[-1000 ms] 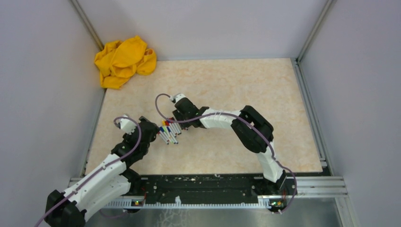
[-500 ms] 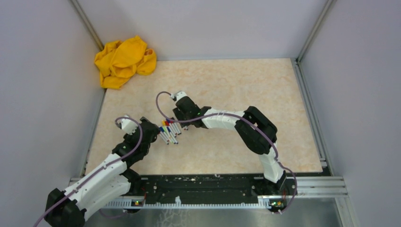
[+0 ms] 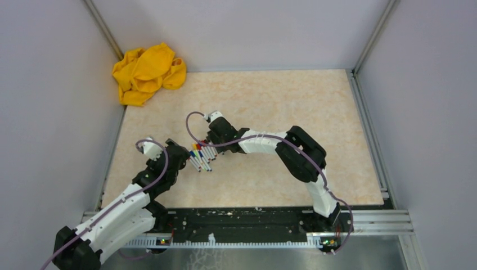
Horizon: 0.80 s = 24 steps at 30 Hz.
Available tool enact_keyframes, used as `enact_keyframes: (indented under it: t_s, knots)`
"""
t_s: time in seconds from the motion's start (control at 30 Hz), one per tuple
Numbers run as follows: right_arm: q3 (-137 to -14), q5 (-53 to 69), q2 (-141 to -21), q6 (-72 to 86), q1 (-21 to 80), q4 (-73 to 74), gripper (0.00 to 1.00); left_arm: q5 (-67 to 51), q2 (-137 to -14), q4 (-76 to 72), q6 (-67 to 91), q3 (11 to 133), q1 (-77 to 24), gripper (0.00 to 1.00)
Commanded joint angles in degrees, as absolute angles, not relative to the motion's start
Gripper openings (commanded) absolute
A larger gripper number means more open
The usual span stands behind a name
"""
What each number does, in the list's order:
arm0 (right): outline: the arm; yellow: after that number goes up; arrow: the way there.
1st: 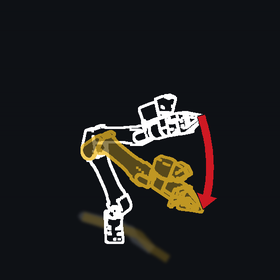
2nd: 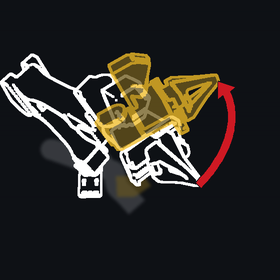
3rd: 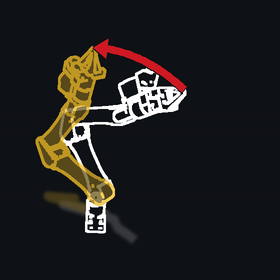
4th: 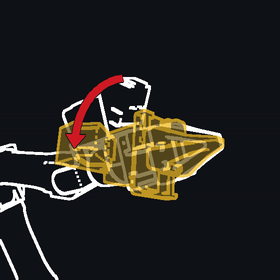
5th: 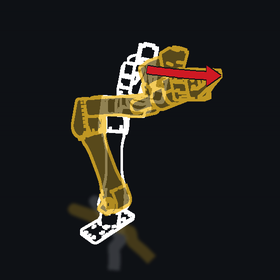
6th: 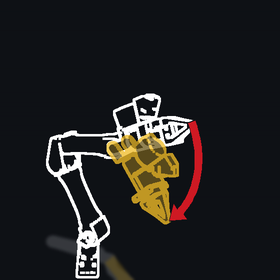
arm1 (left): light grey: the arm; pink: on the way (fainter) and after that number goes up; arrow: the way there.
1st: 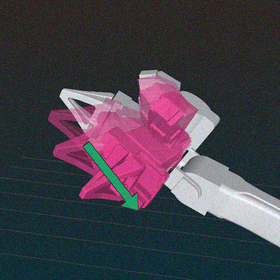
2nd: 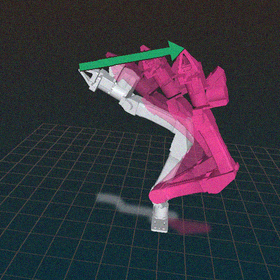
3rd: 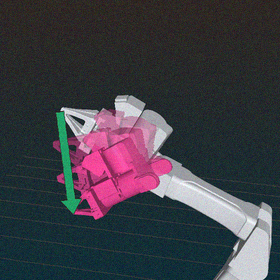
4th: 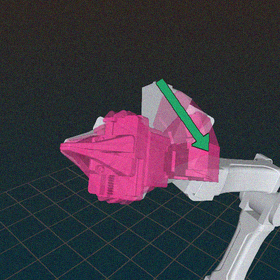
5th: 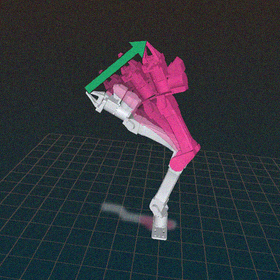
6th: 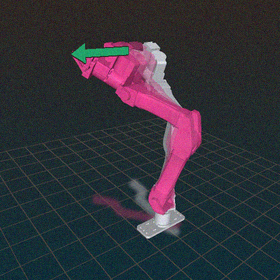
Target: Open the pen caps
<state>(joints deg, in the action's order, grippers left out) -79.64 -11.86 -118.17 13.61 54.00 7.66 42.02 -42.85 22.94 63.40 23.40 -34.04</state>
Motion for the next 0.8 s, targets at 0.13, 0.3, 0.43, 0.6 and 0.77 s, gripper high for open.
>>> enact_keyframes:
  t_s: [0.13, 0.3, 0.43, 0.6, 0.77]
  knots:
    - [-82.7, -12.7, -120.2, 13.2, 54.2, 8.5, 0.35, 43.2, -41.7, 21.8, 63.2, 22.8, -34.5, 0.85]
    - [-83.1, -12.6, -120.8, 12.9, 54.2, 10.8, 0.17, 42.5, -41.6, 21.4, 62.7, 23.7, -34.5, 0.85]
    - [-81.9, -12.3, -120.0, 12.8, 54.3, 11.4, 0.0, 41.3, -41.3, 19.8, 62.2, 24.3, -34.5, 0.85]
    - [-77.6, -9.8, -115.4, 12.9, 54.3, 8.3, 0.0, 37.9, -43.0, 14.3, 61.0, 24.8, -34.5, 0.87]
    - [-71.5, -3.9, -107.2, 13.6, 54.3, 3.6, 0.0, 30.4, -49.1, 4.8, 58.1, 27.3, -34.5, 0.94]
